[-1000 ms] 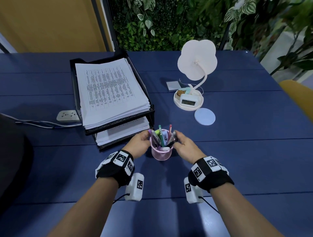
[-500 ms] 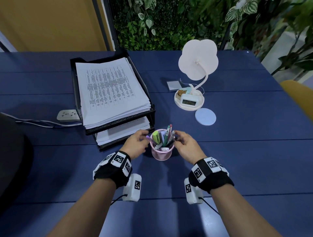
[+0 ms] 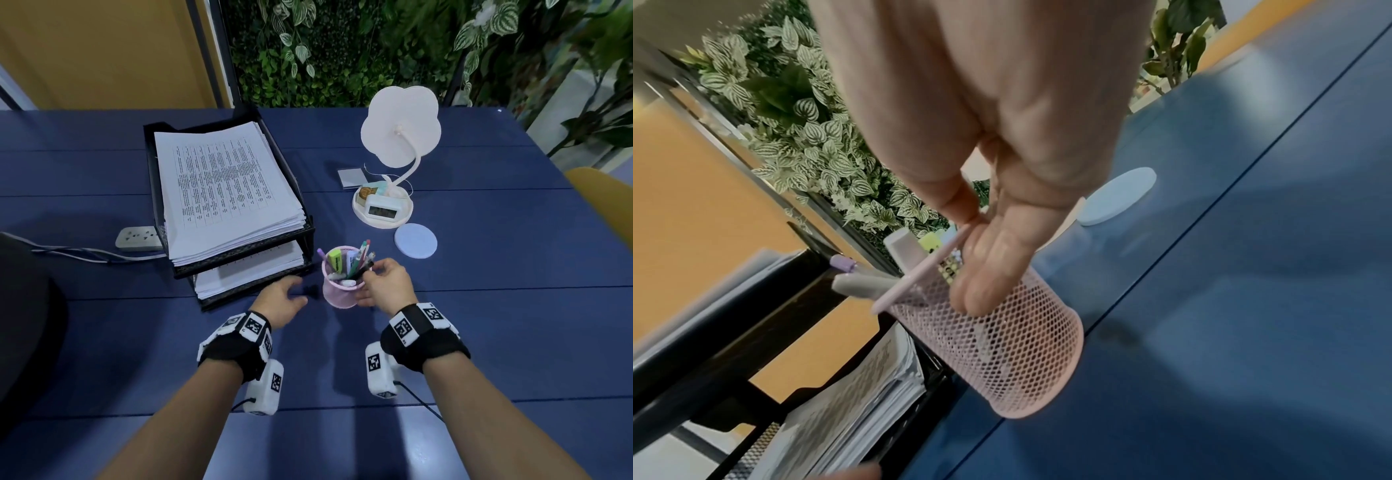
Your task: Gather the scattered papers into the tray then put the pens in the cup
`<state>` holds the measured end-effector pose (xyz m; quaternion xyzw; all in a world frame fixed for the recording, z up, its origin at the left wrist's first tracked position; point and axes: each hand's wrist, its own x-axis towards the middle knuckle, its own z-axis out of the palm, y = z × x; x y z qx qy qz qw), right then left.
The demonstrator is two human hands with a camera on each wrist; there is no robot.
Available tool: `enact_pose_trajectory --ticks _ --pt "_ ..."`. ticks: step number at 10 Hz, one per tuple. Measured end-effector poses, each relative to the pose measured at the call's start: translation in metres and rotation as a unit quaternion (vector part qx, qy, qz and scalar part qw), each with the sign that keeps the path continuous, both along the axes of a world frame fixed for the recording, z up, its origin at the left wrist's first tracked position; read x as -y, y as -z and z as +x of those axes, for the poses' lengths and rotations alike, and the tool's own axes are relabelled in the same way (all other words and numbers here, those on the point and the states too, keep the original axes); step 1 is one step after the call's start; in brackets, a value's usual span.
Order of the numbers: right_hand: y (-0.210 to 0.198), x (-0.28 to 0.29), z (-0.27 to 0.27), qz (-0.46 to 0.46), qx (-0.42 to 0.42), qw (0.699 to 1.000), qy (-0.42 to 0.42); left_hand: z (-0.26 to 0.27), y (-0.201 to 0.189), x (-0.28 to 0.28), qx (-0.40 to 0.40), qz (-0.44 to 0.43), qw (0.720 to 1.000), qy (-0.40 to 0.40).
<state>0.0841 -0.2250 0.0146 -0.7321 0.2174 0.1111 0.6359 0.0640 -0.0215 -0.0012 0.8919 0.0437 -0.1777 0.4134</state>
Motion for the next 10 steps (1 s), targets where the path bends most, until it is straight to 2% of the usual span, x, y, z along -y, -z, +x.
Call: enact_pose_trajectory --ticks 1,2,3,5,8,10 --pt "0.003 -0.003 0.015 0.023 -0.009 1.0 0.019 -0.005 0.015 -0.005 -0.039 0.163 0.979 0.113" --pt "0.004 -0.008 0.028 0.035 -0.013 0.999 0.022 -0.01 0.032 -0.008 -0.09 0.267 0.943 0.177" --pt "0.002 -0.014 0.039 0.052 -0.014 0.998 0.034 -0.013 0.042 -0.009 -0.113 0.297 0.924 0.211" --pt "0.003 -0.025 0.057 0.102 -0.017 0.992 0.073 -0.013 0.047 -0.011 -0.136 0.309 0.912 0.231" --pt "-0.003 -0.037 0.082 0.137 -0.024 0.986 0.094 -0.013 0.045 -0.011 -0.151 0.299 0.913 0.233" --pt "-0.004 -0.036 0.081 0.114 -0.036 0.99 0.077 -0.012 0.044 -0.011 -0.141 0.291 0.92 0.221"
